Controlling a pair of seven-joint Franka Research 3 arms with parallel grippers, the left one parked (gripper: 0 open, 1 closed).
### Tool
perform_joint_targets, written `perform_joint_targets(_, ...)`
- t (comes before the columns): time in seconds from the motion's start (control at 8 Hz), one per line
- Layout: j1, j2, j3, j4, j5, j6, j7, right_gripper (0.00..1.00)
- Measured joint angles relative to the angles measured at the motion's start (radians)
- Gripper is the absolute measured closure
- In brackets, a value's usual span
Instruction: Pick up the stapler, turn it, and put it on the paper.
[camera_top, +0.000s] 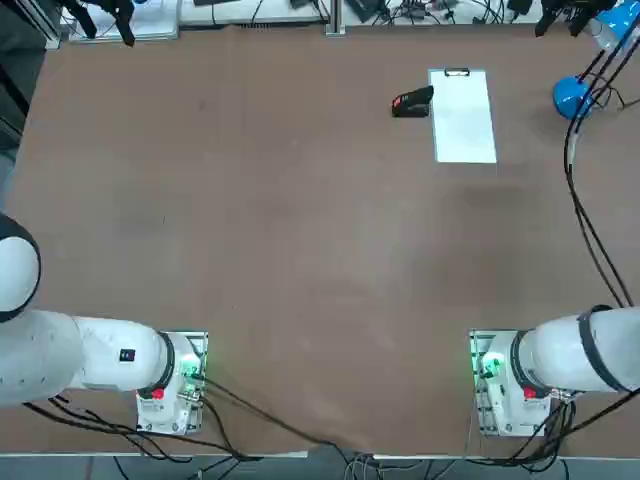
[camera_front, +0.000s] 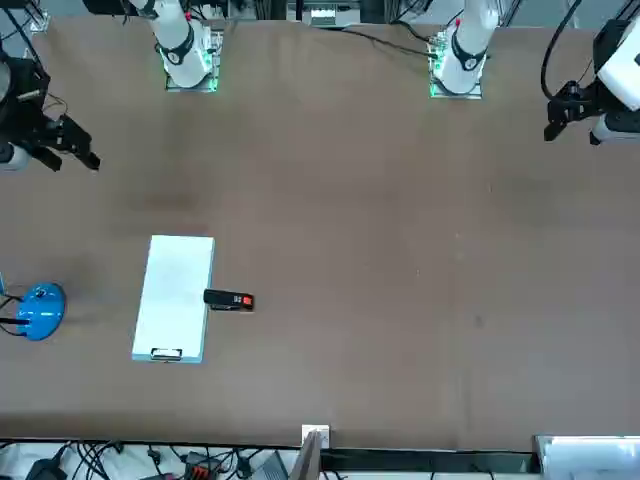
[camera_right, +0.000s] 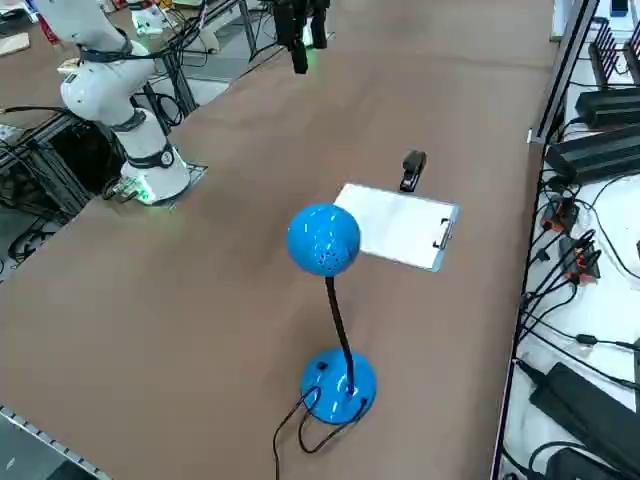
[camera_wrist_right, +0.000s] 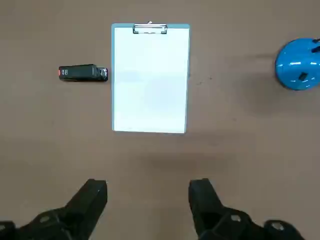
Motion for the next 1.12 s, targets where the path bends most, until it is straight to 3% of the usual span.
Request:
perform_joint_targets(0.62, 0.002, 0.054, 0.01, 0.042, 0.005, -0.008, 0.047, 0.0)
perform_joint_targets(1.12, 0.054, 0.21, 0.021, 0.136, 0.041, 0.01, 0.374, 0.0)
